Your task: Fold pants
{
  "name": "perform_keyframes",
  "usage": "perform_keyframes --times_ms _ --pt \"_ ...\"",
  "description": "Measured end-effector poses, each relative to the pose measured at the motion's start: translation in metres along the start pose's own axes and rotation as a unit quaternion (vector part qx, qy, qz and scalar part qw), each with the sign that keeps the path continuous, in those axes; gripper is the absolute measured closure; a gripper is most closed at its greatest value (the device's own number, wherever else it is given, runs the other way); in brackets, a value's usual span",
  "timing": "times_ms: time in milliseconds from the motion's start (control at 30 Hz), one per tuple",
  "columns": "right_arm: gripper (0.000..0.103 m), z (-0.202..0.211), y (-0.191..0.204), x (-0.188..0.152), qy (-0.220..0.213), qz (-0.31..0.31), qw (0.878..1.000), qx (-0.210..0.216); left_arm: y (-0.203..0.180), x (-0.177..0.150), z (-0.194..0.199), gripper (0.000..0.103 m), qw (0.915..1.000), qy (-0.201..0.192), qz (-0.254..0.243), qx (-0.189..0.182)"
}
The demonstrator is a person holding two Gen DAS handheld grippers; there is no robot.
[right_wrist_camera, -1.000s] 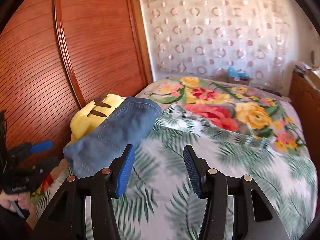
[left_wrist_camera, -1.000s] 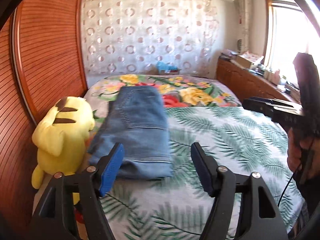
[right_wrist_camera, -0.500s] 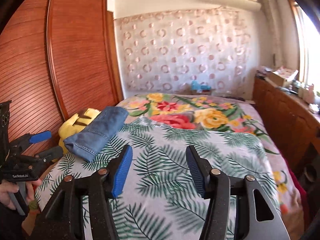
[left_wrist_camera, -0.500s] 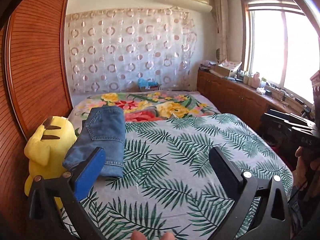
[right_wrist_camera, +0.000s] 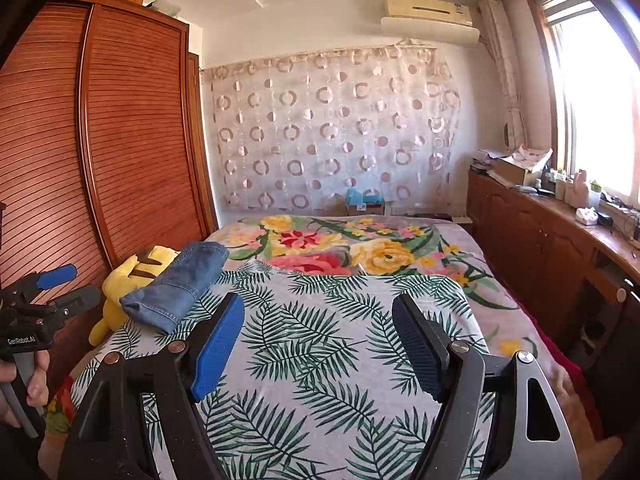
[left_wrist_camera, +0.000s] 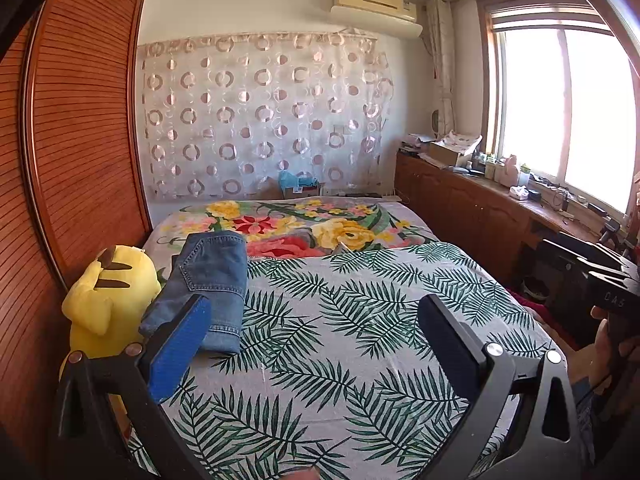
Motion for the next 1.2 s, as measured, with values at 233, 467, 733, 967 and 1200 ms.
perform_keyframes --times_ms 233,467,733,967,1200 --pt "0.025 0.003 0.0 -0.003 -0.004 -0.002 1.0 -0.007 -0.003 0.001 0.006 0.0 1.0 -0.006 -0.004 0.005" --pt "0.025 0.008 0.004 -0.006 -0.004 0.001 1.0 -0.013 -0.004 0.002 0.007 0.0 0.9999 -0.007 -0.004 0.008" --pt "0.025 0.014 0.001 -0.005 -0.008 0.004 1.0 -0.017 -0.004 0.001 0.007 0.0 0.9999 -0.007 -0.004 0.008" --pt "0.025 0.018 -0.004 -0.003 -0.006 0.004 1.0 -0.015 -0.005 0.004 0.01 0.0 0.9999 -0.01 -0.003 0.009" --pt "0.025 0.019 -0.005 -0.001 -0.007 0.004 1.0 -0.014 -0.004 0.004 0.01 0.0 0.9999 -0.009 -0.003 0.009"
Point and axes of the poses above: each gripper's, at about its wrist camera, not at the fingertips, and z roughly against the way its jaws point, y to its left, x to its top, the point moved 3 cm from there along -z, roughly the way its jaws point, and after that the axes turned 4 degrees about -z, right-handed, at the moved point
